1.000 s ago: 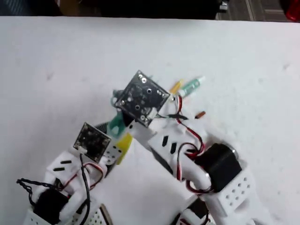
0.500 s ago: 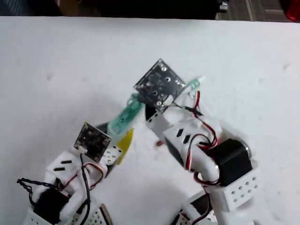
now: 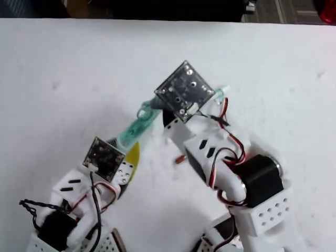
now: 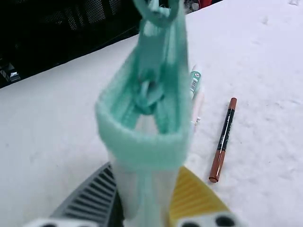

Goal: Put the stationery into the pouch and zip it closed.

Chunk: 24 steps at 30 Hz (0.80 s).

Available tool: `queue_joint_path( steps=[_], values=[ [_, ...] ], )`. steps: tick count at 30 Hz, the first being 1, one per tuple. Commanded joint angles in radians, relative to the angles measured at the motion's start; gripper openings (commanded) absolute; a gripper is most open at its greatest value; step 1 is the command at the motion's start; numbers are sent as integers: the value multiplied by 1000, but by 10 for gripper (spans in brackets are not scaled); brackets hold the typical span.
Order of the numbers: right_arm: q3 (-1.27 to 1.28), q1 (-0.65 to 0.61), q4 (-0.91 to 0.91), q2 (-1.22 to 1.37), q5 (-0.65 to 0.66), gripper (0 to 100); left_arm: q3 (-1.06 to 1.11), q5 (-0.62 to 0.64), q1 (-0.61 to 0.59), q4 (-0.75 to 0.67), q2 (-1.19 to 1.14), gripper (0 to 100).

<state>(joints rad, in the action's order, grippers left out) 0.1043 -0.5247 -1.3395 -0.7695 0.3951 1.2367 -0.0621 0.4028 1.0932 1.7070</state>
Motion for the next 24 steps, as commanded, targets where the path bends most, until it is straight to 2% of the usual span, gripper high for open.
queue_joint_path(
  steps=[1, 7, 15, 24],
  values=[
    [-43, 90, 67, 21, 0, 18, -35, 9, 2, -25, -8, 23],
    [-44, 252, 99, 130, 8, 18, -35, 8, 2, -25, -8, 23],
    [-48, 298, 143, 160, 3, 18, -35, 8, 2, -23, -8, 23],
    [-57, 472, 200, 237, 0, 18, -35, 8, 2, -23, -8, 23]
  ],
)
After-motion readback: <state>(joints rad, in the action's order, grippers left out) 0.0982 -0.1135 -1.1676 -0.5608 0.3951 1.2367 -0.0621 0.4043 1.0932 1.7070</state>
